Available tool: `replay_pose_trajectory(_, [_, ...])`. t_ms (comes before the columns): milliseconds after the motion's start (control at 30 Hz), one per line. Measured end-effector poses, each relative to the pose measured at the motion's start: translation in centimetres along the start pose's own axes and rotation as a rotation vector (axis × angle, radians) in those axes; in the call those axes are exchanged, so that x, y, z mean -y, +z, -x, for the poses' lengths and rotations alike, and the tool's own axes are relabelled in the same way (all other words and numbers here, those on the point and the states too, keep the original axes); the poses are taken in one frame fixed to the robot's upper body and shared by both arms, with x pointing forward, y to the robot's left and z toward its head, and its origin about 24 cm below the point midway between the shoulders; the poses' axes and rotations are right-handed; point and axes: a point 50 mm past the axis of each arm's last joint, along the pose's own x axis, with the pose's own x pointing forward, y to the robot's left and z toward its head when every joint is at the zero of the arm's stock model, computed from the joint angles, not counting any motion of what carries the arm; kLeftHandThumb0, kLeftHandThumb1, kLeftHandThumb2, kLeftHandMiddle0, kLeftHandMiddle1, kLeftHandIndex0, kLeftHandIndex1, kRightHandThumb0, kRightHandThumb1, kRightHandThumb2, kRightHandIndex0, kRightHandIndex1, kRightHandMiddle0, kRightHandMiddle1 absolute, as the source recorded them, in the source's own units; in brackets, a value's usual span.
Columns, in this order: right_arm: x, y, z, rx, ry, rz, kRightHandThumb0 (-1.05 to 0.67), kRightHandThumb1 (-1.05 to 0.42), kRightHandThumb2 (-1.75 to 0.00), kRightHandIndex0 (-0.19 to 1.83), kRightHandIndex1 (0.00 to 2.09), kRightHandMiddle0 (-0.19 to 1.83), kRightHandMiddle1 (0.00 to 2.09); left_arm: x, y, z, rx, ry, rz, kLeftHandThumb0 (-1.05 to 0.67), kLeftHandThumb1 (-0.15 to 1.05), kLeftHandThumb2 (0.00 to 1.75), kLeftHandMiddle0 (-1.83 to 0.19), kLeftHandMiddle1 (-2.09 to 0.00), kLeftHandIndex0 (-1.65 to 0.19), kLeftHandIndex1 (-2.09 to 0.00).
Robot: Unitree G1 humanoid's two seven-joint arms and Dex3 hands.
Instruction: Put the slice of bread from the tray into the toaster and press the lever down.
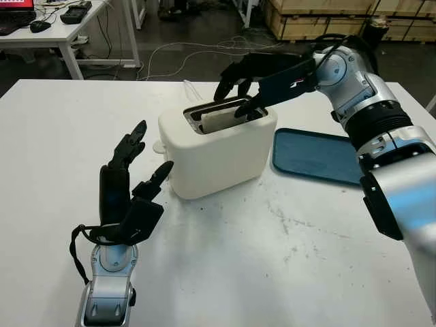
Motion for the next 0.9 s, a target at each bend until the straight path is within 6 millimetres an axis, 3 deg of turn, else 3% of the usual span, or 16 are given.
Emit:
replay_pose_trajectory(267, [0.2,-0.3,0.2,-0.018,-0.048,0.010,-0.69,-0.91,0.00,0.16,1.20,0.70,0.15,0.0,0.0,0.0,-0.001,0.000,-0.001,-0.54,0.92,0.17,-0.21,-0.68,-0.44,-0.01])
replay_pose_trajectory(367, [0.5,-0.3,0.3,-0.005,-0.108,0.000,-0.61,-0.91,0.00,0.26,1.07,0.75,0.14,0.0,0.0,0.0,-0.001,0.000,-0.001,-0.54,0.92,0.16,-0.21,-0.68,-0.44,-0.01])
replay_pose_trajectory(500, [0.9,-1.0,1.1,0.038,-0.301,-0.083,-0.48,-0.88,0.00,0.55,0.72,0.88,0.10,-0.1,-0.1,0.0,-0.001,0.002,-0.005,-0.57,0.92,0.18,-0.23,-0.68,-0.45,-0.01])
replay_pose_trajectory(633, [1.2,-1.7,2.8,0.130,-0.528,-0.190,-0.45,-0.88,0.00,0.84,0.67,0.95,0.09,-1.0,0.0,-0.4,0.019,0.023,-0.073,-0.58,0.92,0.16,-0.27,-0.67,-0.48,-0.03])
replay_pose_trajectory(767, [-0.5,-2.4,5.2,0.258,-0.693,-0.282,-0.43,-0.88,0.00,0.89,0.61,0.98,0.08,-2.2,0.6,-1.4,0.071,0.057,-0.123,-0.56,0.92,0.15,-0.30,-0.66,-0.50,-0.03])
replay_pose_trajectory(900, [-4.6,-4.2,7.0,0.256,-0.765,-0.401,-0.39,-0.90,-0.01,0.97,0.57,1.02,0.06,-3.2,1.1,-2.2,0.110,0.069,-0.163,-0.55,0.92,0.14,-0.39,-0.67,-0.58,-0.07])
